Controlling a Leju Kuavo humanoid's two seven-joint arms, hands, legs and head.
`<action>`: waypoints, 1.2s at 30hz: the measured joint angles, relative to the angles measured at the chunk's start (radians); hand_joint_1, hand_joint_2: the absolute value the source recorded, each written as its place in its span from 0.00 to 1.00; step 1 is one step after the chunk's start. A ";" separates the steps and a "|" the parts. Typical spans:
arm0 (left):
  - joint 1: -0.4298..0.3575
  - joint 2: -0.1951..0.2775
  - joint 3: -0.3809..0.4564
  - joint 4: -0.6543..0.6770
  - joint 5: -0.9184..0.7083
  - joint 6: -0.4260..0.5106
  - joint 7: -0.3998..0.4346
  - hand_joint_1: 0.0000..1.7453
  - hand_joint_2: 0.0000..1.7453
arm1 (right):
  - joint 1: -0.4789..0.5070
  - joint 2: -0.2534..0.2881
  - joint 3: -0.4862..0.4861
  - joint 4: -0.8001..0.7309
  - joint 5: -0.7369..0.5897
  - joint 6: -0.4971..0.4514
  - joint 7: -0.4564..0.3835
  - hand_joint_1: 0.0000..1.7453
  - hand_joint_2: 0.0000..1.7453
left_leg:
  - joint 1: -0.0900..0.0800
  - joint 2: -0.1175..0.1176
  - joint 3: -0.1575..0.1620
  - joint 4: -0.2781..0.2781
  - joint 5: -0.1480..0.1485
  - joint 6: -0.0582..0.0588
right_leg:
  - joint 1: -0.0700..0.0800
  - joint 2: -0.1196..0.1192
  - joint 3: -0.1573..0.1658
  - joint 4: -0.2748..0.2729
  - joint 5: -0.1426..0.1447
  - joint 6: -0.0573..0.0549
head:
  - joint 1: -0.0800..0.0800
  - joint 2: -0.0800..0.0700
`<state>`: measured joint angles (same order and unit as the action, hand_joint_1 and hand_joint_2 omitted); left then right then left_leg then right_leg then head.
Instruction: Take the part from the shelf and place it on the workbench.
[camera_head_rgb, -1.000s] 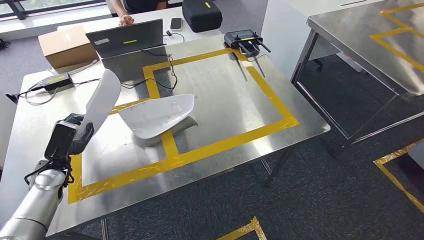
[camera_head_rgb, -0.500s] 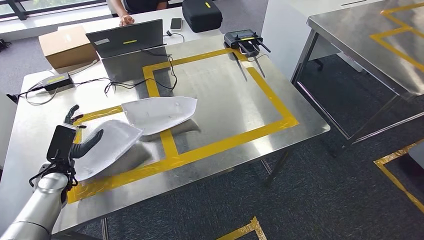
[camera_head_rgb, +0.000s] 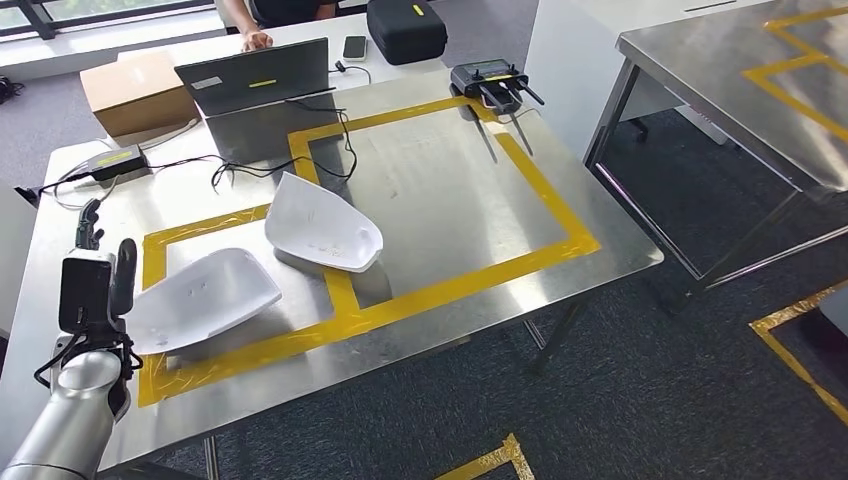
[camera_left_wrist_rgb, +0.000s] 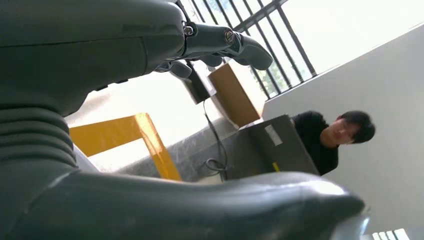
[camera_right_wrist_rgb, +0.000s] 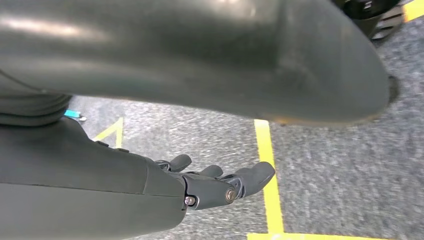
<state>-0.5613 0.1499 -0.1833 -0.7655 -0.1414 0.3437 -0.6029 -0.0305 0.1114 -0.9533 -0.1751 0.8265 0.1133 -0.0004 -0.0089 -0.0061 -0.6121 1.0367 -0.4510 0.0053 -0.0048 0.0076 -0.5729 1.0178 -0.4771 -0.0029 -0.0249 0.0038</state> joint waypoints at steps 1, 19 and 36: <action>0.021 0.003 0.004 -0.048 0.002 0.023 0.000 0.00 0.00 | 0.000 0.000 -0.001 0.000 -0.001 0.000 -0.010 0.00 0.00 | 0.000 0.000 0.001 -0.002 0.002 0.003 | -0.001 0.000 0.001 0.000 0.001 0.003 | 0.000 0.000; 0.395 0.027 0.089 -0.849 -0.008 0.338 -0.089 0.00 0.00 | 0.000 0.003 -0.011 0.007 0.000 0.000 0.008 0.00 0.00 | 0.026 0.001 -0.042 0.015 0.026 -0.046 | -0.013 0.002 0.025 0.019 -0.034 -0.015 | 0.008 0.000; 0.526 0.043 0.121 -1.098 -0.093 0.355 -0.094 0.00 0.00 | -0.003 0.005 -0.029 0.008 0.000 -0.001 -0.006 0.00 0.00 | 0.017 0.011 0.094 -0.032 -0.057 0.007 | -0.004 -0.003 -0.108 0.091 -0.015 0.015 | 0.006 0.000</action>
<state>-0.0351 0.1928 -0.0620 -1.8635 -0.2340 0.6988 -0.6971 -0.0336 0.1165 -0.9823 -0.1673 0.8267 0.1123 -0.0069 0.0084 0.0045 -0.5181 1.0051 -0.5077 0.0126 -0.0085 0.0043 -0.6806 1.1089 -0.4921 0.0120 -0.0187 0.0038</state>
